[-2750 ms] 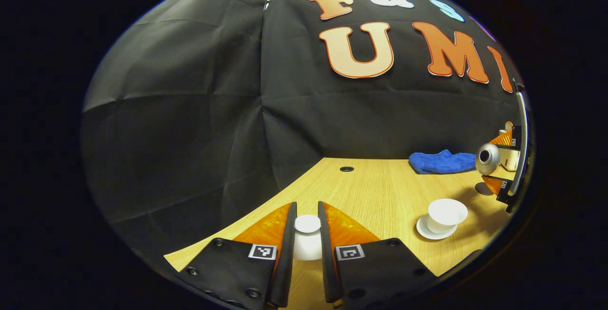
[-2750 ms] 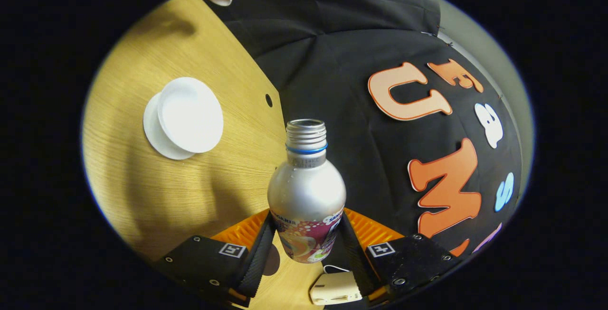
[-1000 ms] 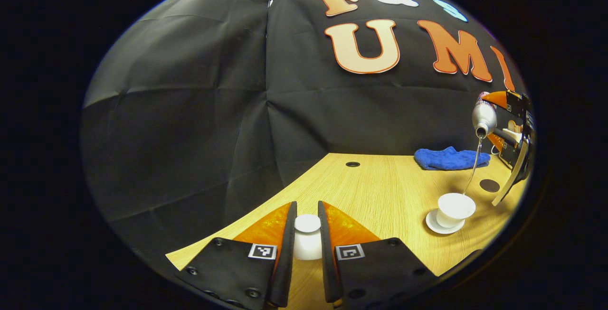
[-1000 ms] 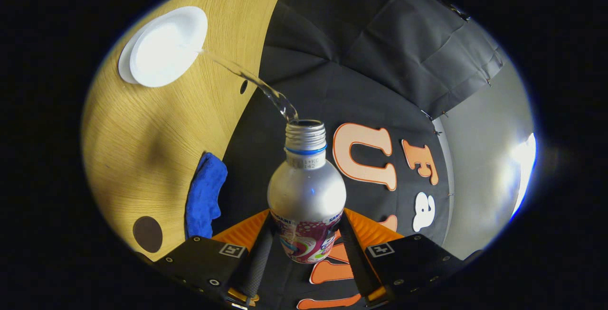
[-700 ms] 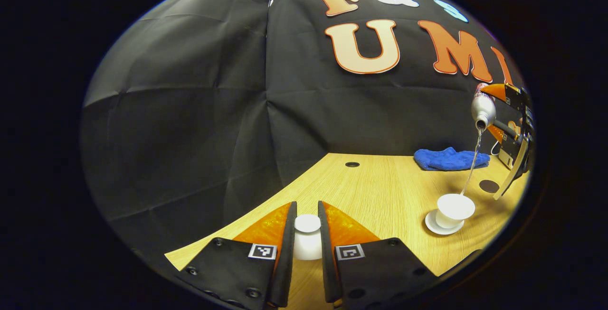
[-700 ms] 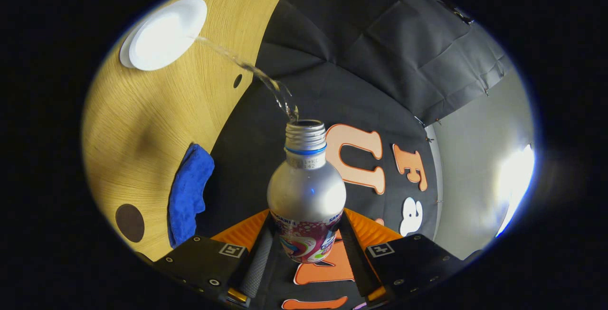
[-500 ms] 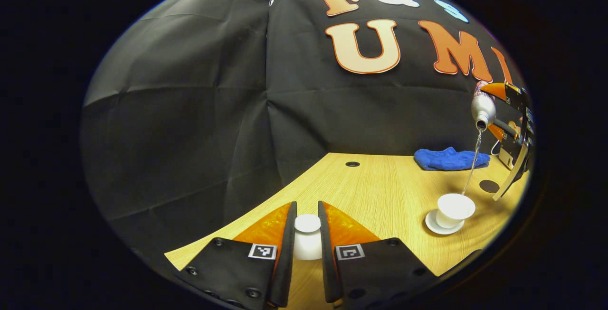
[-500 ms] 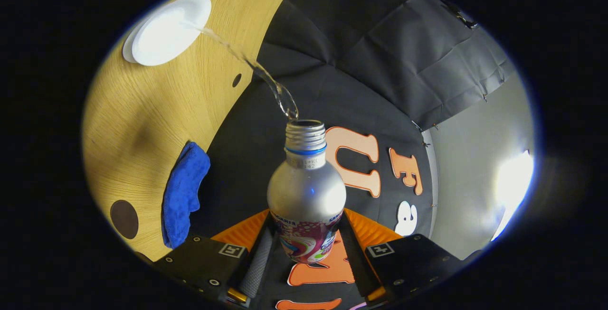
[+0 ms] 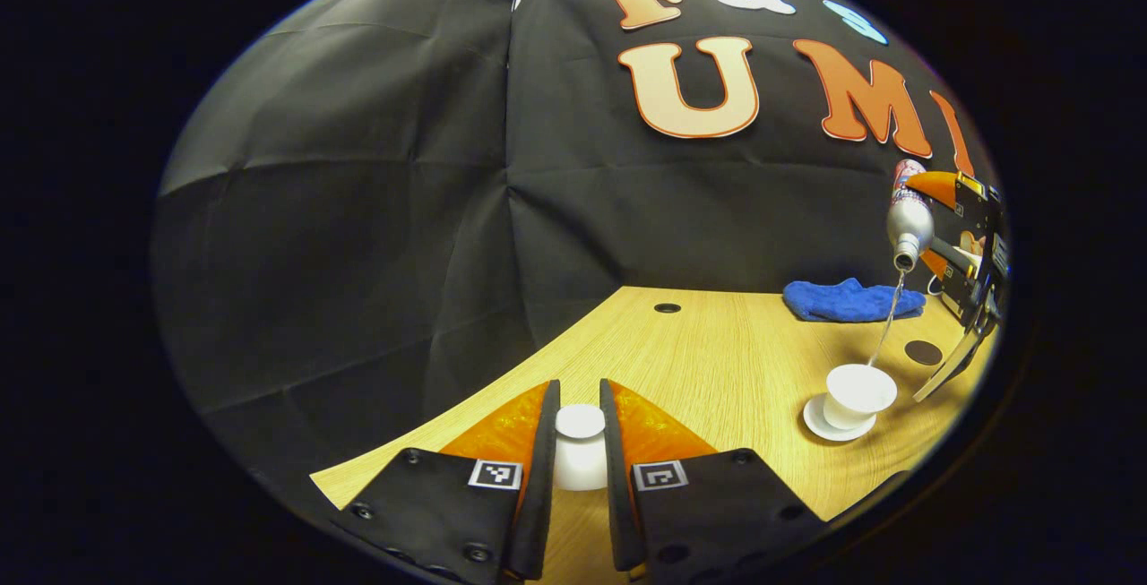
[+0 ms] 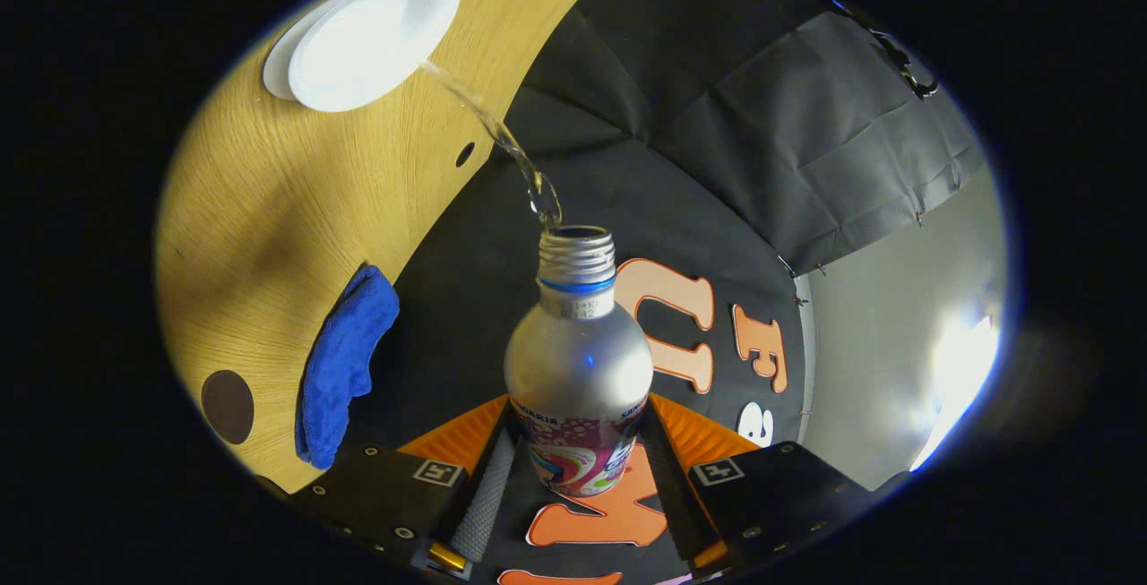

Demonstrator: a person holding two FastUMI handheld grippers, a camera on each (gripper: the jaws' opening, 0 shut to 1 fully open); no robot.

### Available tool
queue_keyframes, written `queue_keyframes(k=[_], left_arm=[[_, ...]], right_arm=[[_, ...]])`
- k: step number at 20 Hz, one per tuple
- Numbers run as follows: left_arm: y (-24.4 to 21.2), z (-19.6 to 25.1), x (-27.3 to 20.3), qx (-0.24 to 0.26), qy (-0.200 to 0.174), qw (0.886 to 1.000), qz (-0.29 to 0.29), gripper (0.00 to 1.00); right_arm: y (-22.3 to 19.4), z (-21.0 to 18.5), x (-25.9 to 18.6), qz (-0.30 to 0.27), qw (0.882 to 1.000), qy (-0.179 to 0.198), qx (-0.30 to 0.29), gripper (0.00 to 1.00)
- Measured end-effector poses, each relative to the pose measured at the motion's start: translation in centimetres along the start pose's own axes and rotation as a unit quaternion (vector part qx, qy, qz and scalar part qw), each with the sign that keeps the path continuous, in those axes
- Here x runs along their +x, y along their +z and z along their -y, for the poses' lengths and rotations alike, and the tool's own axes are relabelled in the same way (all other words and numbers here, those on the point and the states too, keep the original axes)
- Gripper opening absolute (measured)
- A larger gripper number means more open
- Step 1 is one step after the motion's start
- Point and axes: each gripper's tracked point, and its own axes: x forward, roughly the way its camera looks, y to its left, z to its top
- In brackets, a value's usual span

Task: Open the teacup lid with one hand, grasp the water bottle and pour water into the teacup with the other hand; after pouring, place the water bottle on the coaster and then close the teacup lid.

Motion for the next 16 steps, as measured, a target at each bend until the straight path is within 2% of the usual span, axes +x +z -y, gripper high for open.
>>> queue_keyframes(k=[4, 5, 6, 9, 11, 12, 16], left_arm=[[-0.2, 0.0, 0.1, -0.003, 0.0, 1.0, -0.004, 0.31], [-0.2, -0.1, 0.1, -0.002, 0.0, 1.0, -0.004, 0.28], [-0.1, -0.1, 0.2, -0.002, 0.0, 1.0, -0.004, 0.31], [0.0, -0.1, 0.0, -0.004, -0.001, 1.0, -0.001, 0.31], [-0.1, -0.1, -0.1, -0.006, -0.002, 1.0, -0.002, 0.28], [-0.1, -0.1, -0.1, -0.007, -0.004, 1.0, -0.002, 0.31], [0.3, -0.2, -0.4, -0.007, -0.002, 1.0, 0.006, 0.31]], right_arm=[[1.4, -0.3, 0.1, 0.015, 1.0, 0.001, -0.006, 0.77], [1.6, -0.7, 0.0, 0.018, 1.0, 0.003, -0.009, 0.77], [1.6, -0.9, 0.0, 0.017, 1.0, 0.006, -0.01, 0.77], [2.1, -0.8, -0.1, 0.025, 1.0, 0.007, -0.016, 0.77], [2.4, -0.9, -0.3, 0.029, 0.999, 0.007, -0.016, 0.77], [2.7, -1.0, -0.3, 0.032, 0.999, 0.008, -0.015, 0.77], [3.2, -0.8, -0.3, 0.038, 0.999, 0.008, -0.011, 0.78]])
